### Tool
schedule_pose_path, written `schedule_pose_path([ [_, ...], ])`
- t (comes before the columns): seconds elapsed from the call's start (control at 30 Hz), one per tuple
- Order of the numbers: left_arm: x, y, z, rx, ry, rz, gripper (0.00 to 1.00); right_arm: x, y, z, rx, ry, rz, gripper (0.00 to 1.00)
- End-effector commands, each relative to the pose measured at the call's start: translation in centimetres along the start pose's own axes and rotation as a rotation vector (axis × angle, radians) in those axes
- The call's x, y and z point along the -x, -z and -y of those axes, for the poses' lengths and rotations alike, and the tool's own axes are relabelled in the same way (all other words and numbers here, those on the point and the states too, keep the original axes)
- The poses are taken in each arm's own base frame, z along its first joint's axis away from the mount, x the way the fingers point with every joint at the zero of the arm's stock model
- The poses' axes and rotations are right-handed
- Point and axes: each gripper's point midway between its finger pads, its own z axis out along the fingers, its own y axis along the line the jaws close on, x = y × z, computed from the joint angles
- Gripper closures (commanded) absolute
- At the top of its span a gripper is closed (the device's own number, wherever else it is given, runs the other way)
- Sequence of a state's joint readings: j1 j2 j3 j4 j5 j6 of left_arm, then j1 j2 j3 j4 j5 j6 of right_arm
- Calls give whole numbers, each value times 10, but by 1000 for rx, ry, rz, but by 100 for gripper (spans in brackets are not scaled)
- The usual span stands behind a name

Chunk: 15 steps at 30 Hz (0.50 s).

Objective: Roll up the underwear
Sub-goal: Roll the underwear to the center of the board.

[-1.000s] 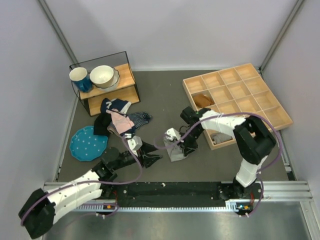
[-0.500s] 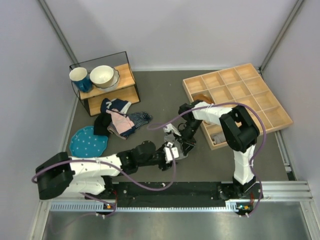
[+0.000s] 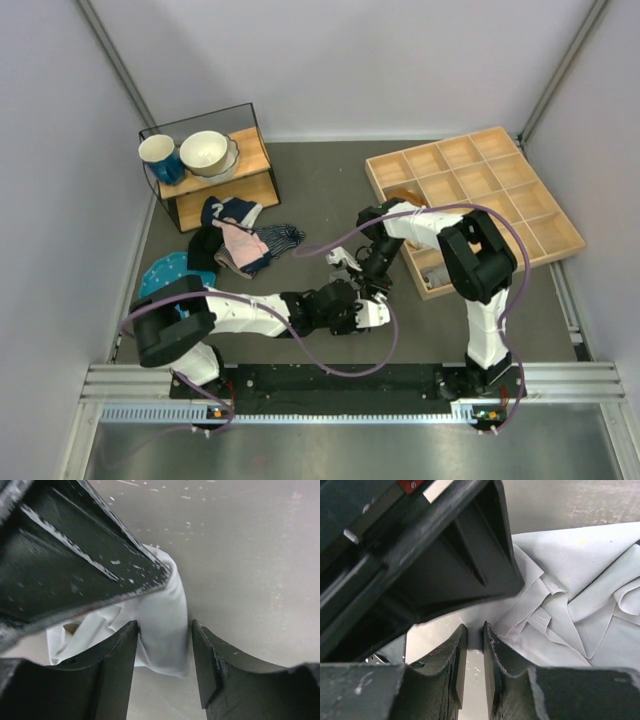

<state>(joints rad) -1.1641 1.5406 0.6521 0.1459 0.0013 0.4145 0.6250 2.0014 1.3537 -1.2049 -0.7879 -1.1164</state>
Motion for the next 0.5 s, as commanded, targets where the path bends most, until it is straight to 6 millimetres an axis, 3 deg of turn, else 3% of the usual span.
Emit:
schedule_pose_path([
  [0.0,5,-6,-11,30,-38,-42,51,9,6,3,6,15,33,80],
  [0.07,4,-8,-8,16,-29,-48,60,8,5,3,8,12,35,80],
  [0.1,1,-8,-7,7,-20,-60,77,8,5,3,7,8,36,80],
  [0.2,1,-8,-1,-25,3,-69,100,9,8,5,-2,-15,46,78],
  [0.3,3,-7,11,-84,56,-67,100,14,16,10,-37,-36,81,74],
  [0.47,2,0,28,-218,163,-59,100,20,55,28,-219,-56,183,61],
])
